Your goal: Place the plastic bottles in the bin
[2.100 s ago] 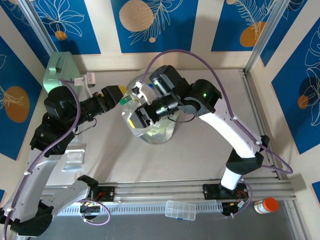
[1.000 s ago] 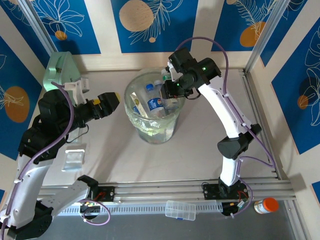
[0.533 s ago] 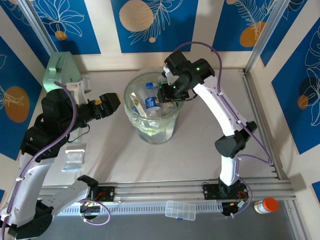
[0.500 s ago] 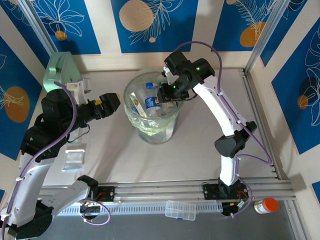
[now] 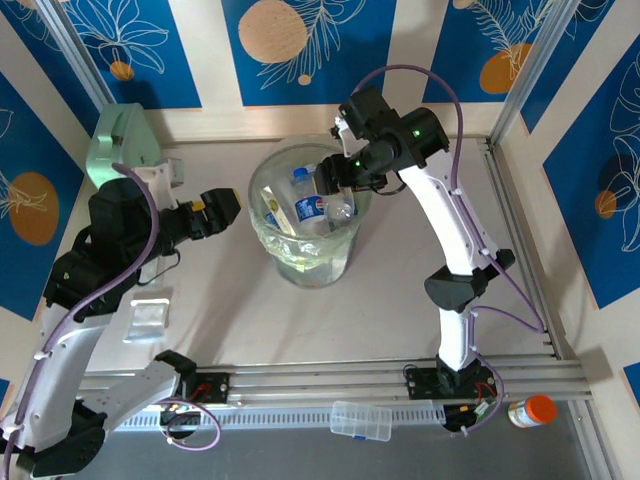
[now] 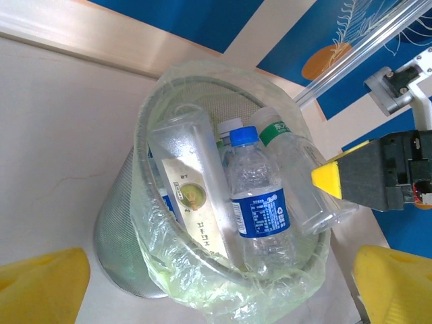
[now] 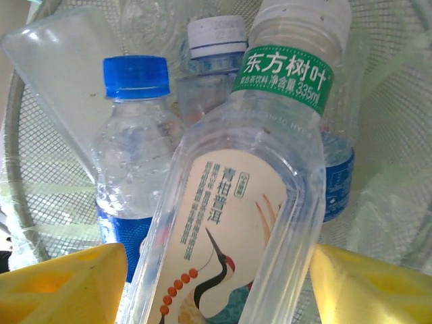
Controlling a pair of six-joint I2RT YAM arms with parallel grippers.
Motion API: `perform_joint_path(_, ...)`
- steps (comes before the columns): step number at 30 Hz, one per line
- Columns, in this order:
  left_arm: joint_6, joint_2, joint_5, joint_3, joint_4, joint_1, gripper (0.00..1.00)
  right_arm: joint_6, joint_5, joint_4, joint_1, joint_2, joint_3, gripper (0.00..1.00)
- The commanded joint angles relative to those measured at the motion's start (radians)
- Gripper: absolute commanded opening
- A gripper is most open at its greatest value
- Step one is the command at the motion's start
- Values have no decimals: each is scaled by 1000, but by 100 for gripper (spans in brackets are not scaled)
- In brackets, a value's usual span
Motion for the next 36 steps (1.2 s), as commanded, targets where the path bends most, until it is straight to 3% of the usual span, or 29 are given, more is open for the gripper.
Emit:
perform_joint_path(1, 21, 2, -31, 2, -12, 7, 99, -7, 29, 13, -12, -23, -26, 70)
perform_joint_path(11, 3, -8, -69, -47, -18, 7, 99, -37, 99, 71, -1, 20, -193, 46)
perform_joint_path(18, -4, -27, -90, -77, -27, 9, 99, -31, 109, 74, 12, 7, -263, 42)
perform_joint_path(22, -1, -35, -99, -83, -30, 9, 99, -32, 107, 61, 19, 1, -258, 44)
perform_joint_path(30, 7, -34, -109, -76, -39, 9, 99, -21, 158, -3, 35, -13, -63, 60)
perform_joint_path(36, 9, -32, -107, -68, -41, 9, 99, -20, 166, -4, 36, -32, -56, 64)
